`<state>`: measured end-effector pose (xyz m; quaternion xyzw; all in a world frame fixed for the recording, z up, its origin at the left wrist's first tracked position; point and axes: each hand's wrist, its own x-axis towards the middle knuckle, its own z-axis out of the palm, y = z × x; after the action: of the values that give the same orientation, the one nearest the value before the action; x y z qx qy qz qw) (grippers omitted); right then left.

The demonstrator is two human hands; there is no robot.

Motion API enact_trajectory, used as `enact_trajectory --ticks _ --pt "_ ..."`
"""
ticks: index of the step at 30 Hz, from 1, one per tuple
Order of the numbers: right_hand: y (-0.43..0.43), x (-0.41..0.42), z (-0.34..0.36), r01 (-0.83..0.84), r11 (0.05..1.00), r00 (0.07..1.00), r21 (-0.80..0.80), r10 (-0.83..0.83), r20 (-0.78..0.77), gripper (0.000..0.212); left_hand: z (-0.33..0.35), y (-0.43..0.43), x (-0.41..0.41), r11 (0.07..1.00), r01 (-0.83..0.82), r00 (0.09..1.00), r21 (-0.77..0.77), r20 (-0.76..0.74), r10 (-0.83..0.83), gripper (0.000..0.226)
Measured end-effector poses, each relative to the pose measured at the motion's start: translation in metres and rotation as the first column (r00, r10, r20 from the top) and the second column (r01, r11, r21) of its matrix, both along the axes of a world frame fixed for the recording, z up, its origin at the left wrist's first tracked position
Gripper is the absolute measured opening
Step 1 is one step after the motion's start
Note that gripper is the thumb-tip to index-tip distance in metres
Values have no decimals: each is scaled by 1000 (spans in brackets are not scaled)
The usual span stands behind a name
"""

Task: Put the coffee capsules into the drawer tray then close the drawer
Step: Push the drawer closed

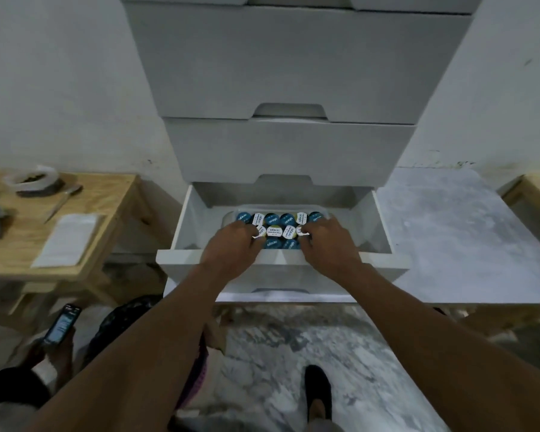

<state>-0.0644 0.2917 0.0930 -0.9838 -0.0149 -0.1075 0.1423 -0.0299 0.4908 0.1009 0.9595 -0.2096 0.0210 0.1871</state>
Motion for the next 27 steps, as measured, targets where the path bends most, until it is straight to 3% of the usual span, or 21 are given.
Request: enact_trajectory --ticks 5,9,16,27 --pt "11 -41 -2 -19 999 993 -44 24 118 30 -5 26 -31 994 68 992 -85 112 -58 29" --pt "11 -64 -2 1 988 955 -153 44 293 21 -17 39 -39 993 95 975 -64 209 -80 24" --pt "0 -74 -27 19 967 881 -254 104 462 16 -34 54 -47 995 98 930 -34 360 -79 24" --pt "0 -64 -41 24 991 908 -129 32 417 18 -35 55 -43 997 74 912 -11 406 -63 19"
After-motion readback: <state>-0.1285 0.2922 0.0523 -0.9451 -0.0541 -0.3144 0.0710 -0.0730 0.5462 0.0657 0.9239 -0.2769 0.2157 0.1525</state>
